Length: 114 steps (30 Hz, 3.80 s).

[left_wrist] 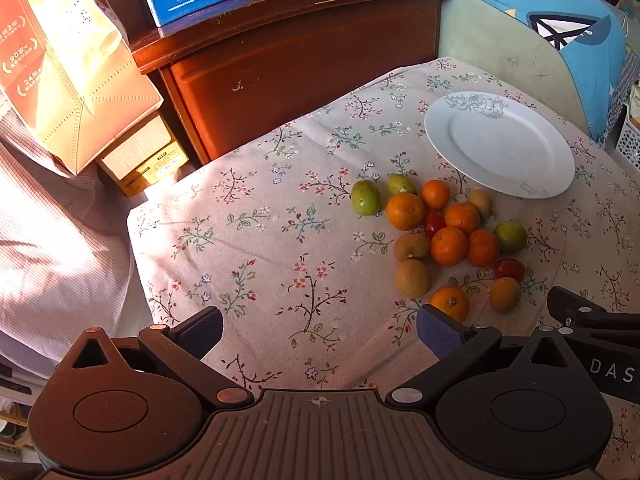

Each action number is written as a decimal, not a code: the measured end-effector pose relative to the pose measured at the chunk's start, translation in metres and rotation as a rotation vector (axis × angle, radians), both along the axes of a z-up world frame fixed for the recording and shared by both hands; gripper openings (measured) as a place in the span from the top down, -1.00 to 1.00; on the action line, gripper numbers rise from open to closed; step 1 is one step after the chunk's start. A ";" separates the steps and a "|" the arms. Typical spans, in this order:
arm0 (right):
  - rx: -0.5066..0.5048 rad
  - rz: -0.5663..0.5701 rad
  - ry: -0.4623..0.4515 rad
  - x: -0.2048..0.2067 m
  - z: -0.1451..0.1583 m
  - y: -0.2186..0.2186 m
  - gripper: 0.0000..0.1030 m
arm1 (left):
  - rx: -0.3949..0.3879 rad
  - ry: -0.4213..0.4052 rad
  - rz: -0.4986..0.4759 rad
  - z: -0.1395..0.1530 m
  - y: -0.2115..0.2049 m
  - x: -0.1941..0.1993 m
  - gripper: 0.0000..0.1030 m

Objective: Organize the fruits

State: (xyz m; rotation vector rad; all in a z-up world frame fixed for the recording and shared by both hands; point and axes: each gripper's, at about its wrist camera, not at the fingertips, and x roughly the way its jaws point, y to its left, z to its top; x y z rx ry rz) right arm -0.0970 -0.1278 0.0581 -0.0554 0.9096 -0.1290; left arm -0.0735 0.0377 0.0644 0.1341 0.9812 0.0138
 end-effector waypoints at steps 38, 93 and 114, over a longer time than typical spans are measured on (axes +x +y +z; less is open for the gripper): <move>0.118 0.099 -0.022 -0.030 -0.024 -0.043 -0.15 | -0.144 -0.030 -0.211 -0.023 -0.016 -0.042 -0.93; 0.342 0.270 0.008 0.024 -0.054 -0.014 0.44 | -0.237 -0.065 -0.330 -0.052 -0.037 -0.037 0.43; 0.332 0.247 -0.109 0.012 -0.005 -0.026 0.45 | -0.279 -0.164 -0.254 -0.005 -0.019 -0.020 0.43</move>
